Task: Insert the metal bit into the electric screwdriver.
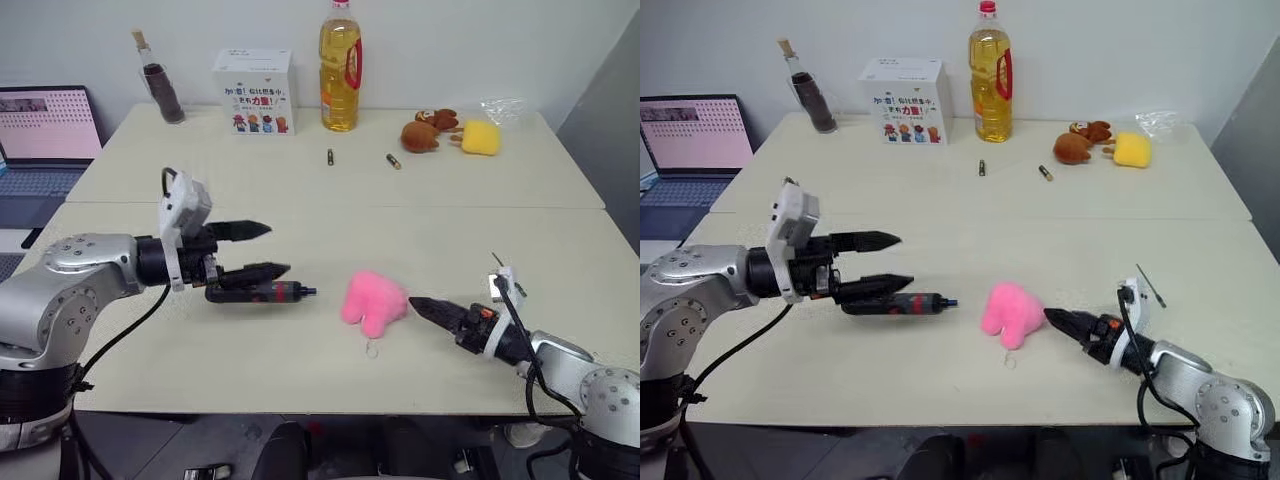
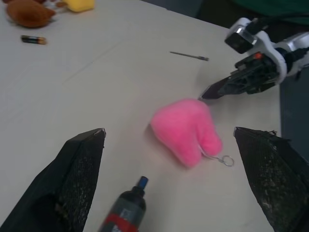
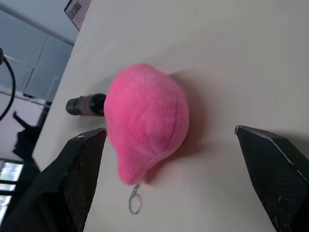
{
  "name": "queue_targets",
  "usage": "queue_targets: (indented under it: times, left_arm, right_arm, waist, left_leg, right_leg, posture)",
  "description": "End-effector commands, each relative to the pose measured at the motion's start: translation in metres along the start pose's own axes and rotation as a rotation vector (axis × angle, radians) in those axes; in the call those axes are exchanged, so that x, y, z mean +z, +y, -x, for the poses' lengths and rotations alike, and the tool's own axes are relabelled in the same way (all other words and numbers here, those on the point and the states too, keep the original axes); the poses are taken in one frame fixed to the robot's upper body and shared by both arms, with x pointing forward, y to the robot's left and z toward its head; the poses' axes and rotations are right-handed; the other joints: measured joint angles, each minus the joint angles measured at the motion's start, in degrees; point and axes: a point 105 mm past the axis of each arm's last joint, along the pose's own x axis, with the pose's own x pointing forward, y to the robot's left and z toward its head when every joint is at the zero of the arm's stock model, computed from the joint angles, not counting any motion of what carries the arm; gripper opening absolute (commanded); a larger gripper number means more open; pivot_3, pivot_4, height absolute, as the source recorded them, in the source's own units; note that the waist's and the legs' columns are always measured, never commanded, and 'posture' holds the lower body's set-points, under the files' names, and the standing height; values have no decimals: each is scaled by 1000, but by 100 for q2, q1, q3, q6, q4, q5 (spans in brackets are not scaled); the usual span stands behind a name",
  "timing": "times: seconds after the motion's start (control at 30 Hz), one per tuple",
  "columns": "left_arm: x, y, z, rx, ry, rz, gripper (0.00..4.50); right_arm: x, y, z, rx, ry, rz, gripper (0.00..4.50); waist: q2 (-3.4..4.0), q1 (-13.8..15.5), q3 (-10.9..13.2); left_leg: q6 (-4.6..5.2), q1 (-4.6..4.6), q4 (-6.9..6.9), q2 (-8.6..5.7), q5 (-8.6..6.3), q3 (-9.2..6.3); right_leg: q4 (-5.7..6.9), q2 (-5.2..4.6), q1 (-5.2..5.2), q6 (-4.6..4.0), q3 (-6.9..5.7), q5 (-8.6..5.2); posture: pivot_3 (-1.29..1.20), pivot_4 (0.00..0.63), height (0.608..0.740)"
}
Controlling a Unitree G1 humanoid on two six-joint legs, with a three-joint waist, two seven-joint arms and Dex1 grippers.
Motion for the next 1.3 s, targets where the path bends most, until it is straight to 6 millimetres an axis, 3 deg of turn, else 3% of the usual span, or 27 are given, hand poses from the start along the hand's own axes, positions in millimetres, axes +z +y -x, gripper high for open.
queue_targets:
  times: [0.03,0.1,0.27,0.5,1.03,1.1,1.17,1.3]
  left_arm:
    - [2,-8,-1,-40,7,-17,4446]
    - [-1,-10,-2,-48,19,-18,4446]
    - [-10,-16,-6,-55,20,5,4446]
    - [-12,-18,-5,-37,26,-3,4446]
    - [-14,-15,-5,-13,38,2,4500]
    - [-13,-14,-6,-11,33,-5,4500]
    - [-10,-12,-7,-7,24,-9,4500]
    - [2,-3,-10,6,-25,-23,4500]
  right_arm:
    - [-5,4,-4,29,30,-41,4500]
    - [-5,5,-9,45,33,-67,4500]
    - [-11,6,-43,77,66,-106,4500]
    - [-13,11,-60,116,84,-125,4500]
    - [-4,21,-57,193,61,-110,859]
    - [11,27,-55,223,31,-84,490]
    - [28,32,-55,245,-8,-58,490]
    - [92,23,-68,161,-167,-1,490]
  waist:
    - [0,-19,0]
    - [0,-47,0]
    - [-2,-107,-1]
    - [-4,-105,-2]
    - [-3,-79,-2]
    - [-2,-79,-1]
    - [0,-78,0]
    - [1,-82,2]
  left_leg:
    - [0,0,0,-1,0,2]
    - [1,-1,0,-2,0,9]
    - [1,3,0,-1,-1,11]
    - [6,19,-1,34,-4,15]
    - [19,33,-1,93,-18,85]
    - [19,34,-1,94,-18,87]
    - [19,33,0,92,-18,91]
    - [19,25,2,86,-18,100]
  right_leg:
    - [0,1,0,1,0,0]
    - [0,2,0,1,-1,-1]
    - [-2,20,0,1,5,0]
    - [2,62,0,-7,22,1]
    - [3,89,-8,-16,60,1]
    - [3,89,-8,-16,60,1]
    - [3,90,-9,-15,64,0]
    - [7,92,-25,-18,71,3]
  posture:
    - [0,150,740]
    - [0,150,740]
    - [0,150,740]
    - [0,150,740]
    - [0,150,740]
    - [0,150,740]
    - [0,150,740]
    - [0,150,740]
